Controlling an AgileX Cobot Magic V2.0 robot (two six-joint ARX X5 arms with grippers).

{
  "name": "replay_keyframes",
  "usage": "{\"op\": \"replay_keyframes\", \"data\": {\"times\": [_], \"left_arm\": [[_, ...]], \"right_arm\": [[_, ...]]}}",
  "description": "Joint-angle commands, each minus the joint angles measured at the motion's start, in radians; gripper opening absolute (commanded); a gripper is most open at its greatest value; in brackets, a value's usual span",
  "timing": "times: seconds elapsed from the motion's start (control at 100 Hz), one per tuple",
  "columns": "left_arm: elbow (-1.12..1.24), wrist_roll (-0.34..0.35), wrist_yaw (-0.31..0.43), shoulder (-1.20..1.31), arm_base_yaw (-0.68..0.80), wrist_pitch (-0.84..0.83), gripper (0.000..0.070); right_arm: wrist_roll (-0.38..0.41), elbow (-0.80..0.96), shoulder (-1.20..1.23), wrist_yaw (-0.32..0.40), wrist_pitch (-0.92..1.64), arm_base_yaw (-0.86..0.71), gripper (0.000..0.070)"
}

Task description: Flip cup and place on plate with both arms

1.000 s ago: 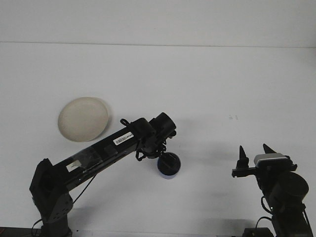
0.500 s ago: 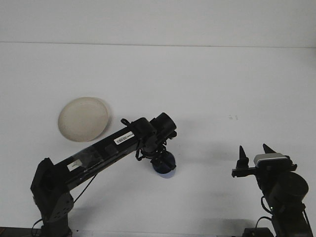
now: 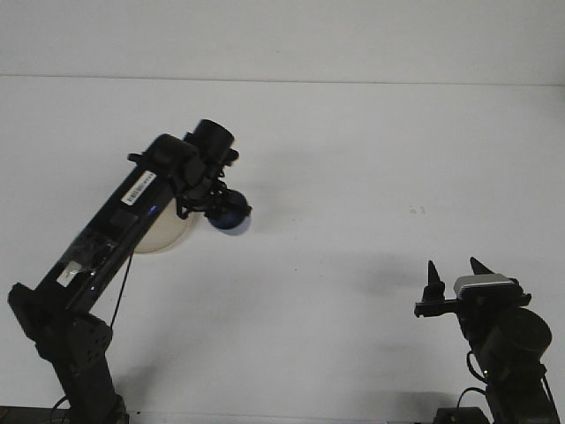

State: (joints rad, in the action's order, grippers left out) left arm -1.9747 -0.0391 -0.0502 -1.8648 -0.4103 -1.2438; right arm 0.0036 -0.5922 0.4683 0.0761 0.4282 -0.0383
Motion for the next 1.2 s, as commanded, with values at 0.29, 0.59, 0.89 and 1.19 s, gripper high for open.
{"op": "replay_keyframes", "data": {"times": [0.29,0.59,0.89,1.19], "left_arm": [[-0.021,0.005,-0.030,-0.008,0.325,-0.011,0.0010],[0.078,0.005,-0.030,-0.018,0.429,0.058,0.0010],[0.121,0.008,-0.029,-0.043,0.476,0.095,0.0010],[0.121,0.008,-0.028,-0.122,0.478,0.094,0.0015]], "right_arm": [[0.007,-0.011,0.002,0.002,-0.009,-0.001,0.0508],[0.007,-0.011,0.002,0.002,-0.013,-0.001,0.0508],[0.007,-0.011,0.002,0.002,-0.013,-0.001,0.0508],[0.007,-0.011,0.002,0.002,-0.012,-0.001,0.0508]]}}
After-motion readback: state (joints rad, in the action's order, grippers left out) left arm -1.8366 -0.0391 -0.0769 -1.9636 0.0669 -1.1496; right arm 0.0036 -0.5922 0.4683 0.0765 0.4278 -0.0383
